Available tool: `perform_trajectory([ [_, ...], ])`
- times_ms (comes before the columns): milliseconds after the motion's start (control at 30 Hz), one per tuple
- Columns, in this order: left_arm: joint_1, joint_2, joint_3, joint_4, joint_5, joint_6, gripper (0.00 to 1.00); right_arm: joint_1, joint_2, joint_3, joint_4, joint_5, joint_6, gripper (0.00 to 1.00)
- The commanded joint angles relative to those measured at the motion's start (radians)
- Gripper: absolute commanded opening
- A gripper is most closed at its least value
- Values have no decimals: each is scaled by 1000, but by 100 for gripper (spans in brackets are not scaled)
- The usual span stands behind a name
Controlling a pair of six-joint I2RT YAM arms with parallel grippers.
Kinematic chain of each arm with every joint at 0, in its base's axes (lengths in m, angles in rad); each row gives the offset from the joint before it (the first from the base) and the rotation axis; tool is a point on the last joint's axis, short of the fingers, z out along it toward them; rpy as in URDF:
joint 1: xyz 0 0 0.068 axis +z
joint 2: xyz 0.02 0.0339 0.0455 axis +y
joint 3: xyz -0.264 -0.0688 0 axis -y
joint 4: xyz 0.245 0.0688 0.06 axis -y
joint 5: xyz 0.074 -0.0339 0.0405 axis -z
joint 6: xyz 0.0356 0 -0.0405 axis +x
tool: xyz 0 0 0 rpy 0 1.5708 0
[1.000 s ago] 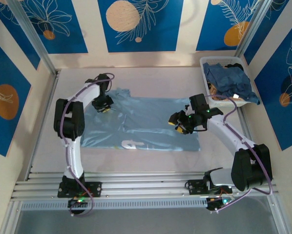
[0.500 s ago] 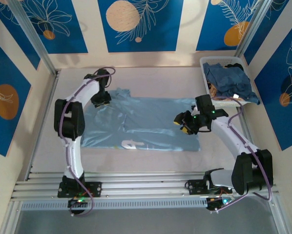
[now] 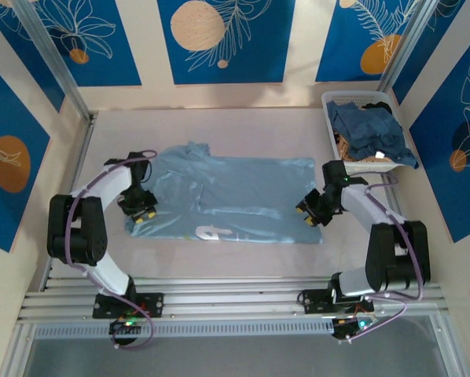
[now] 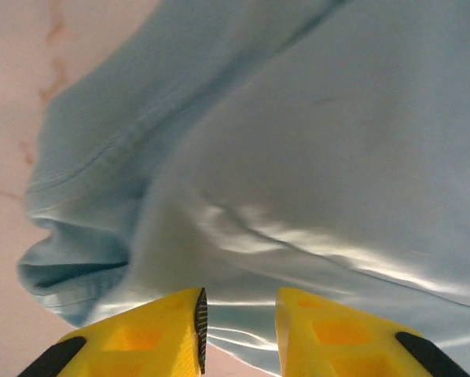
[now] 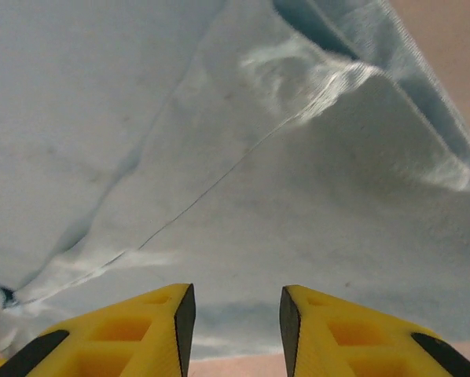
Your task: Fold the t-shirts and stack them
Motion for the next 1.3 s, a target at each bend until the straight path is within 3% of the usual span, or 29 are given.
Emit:
perform_trajectory([
  [0,45,3,-30,33,39,6,28,-11,109,51,-1,25,16,34],
  [167,105,40,-37,44,-98,74,27,-19,264,141,-131,109,34,29],
  [400,135,135,11,75,-209,183,27,-21,316,167,-170,176,4,28],
  [633,134,19,20,31,-317,213,34,-16,298,213,-189,237,-67,27],
  [800,125,-106,12,-42,-224,169,36,23,234,258,-214,249,-120,28],
  [933,88,-203,-31,-95,-68,81,35,74,162,260,-248,248,-107,30],
  [1067,66,-190,-119,-77,103,36,31,123,113,218,-248,182,-64,32],
  [1167,64,-148,-146,-31,117,20,28,151,98,186,-234,146,-28,32],
  [1267,70,-66,-112,-9,58,47,27,140,108,154,-214,127,-12,32],
])
